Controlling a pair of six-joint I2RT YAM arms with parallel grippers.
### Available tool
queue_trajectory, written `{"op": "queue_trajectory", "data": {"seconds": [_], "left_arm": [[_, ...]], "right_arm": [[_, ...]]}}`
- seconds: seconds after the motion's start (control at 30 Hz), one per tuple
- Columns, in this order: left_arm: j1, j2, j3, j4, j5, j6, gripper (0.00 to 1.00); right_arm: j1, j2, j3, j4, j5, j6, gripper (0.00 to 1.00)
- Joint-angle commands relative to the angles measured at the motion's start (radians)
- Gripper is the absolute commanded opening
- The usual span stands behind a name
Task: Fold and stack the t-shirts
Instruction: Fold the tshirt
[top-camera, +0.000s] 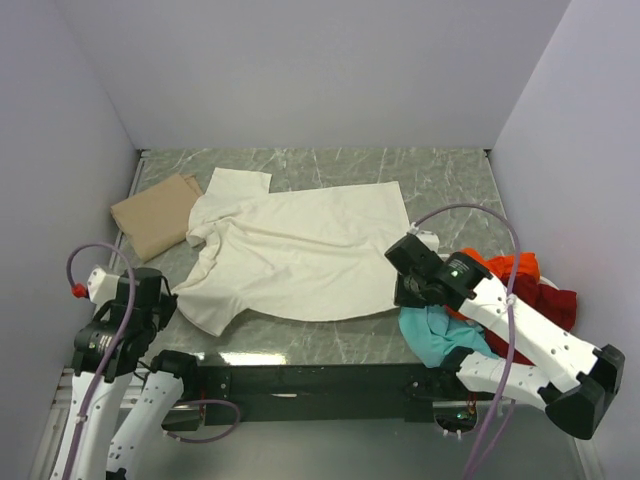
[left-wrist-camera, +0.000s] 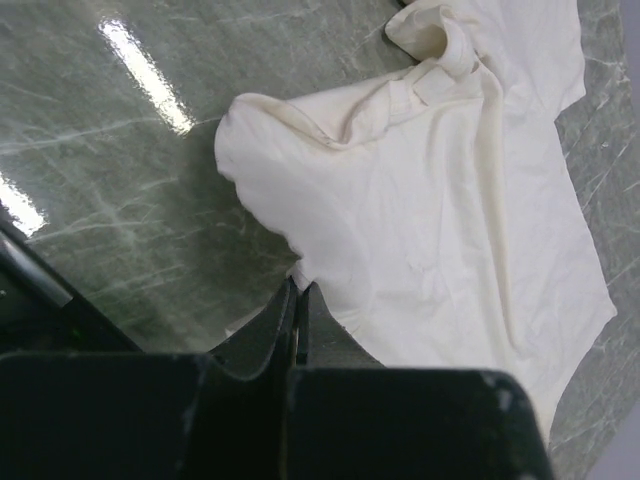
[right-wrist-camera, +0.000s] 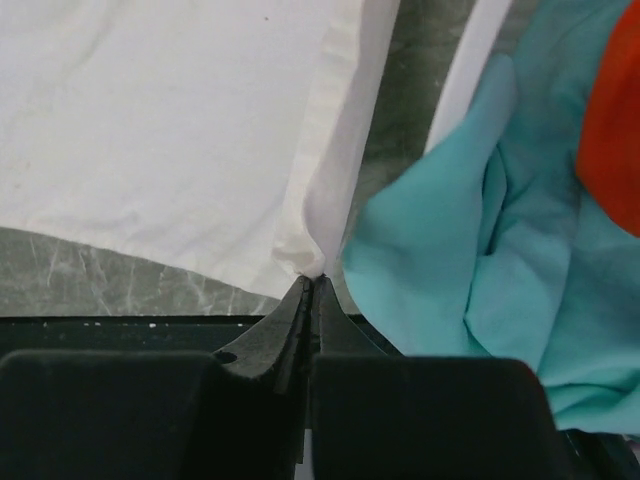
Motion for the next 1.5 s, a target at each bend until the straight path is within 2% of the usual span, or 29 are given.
{"op": "queue_trajectory", "data": {"seconds": [0.0, 0.17, 0.3, 0.57, 0.77, 1.1, 1.33, 1.47], "left_arm": [[0.003, -0.019, 0.085, -0.098, -0.018, 0.007, 0.01], [0.003, -0.036, 0.112, -0.128, 0.006, 0.024, 0.00], [0.003, -0.030, 0.072, -0.107, 0.046, 0.026, 0.00], [0.003, 0.134, 0.064, 0.086, 0.118, 0.191, 0.00], [0.003, 0.228, 0.083, 0.189, 0.135, 0.261, 0.00], [0.003, 0.359, 0.122, 0.338, 0.152, 0.323, 0.00], [0.024, 0.452, 0.153, 0.436, 0.147, 0.388, 0.00], [0.059, 0.512, 0.141, 0.500, 0.206, 0.425, 0.00]], "right_arm": [[0.007, -0.057, 0.005, -0.096, 0.024, 0.050, 0.00], [0.009, -0.081, -0.007, -0.129, 0.015, 0.070, 0.00], [0.007, -0.100, -0.022, -0.128, 0.007, 0.078, 0.00], [-0.010, -0.071, -0.042, -0.064, 0.033, 0.073, 0.00], [-0.078, -0.017, -0.022, 0.018, 0.038, 0.008, 0.00], [-0.261, 0.073, 0.037, 0.139, 0.003, -0.163, 0.00], [-0.313, 0.152, 0.080, 0.206, -0.005, -0.239, 0.00], [-0.344, 0.211, 0.091, 0.237, -0.003, -0.266, 0.00]]}}
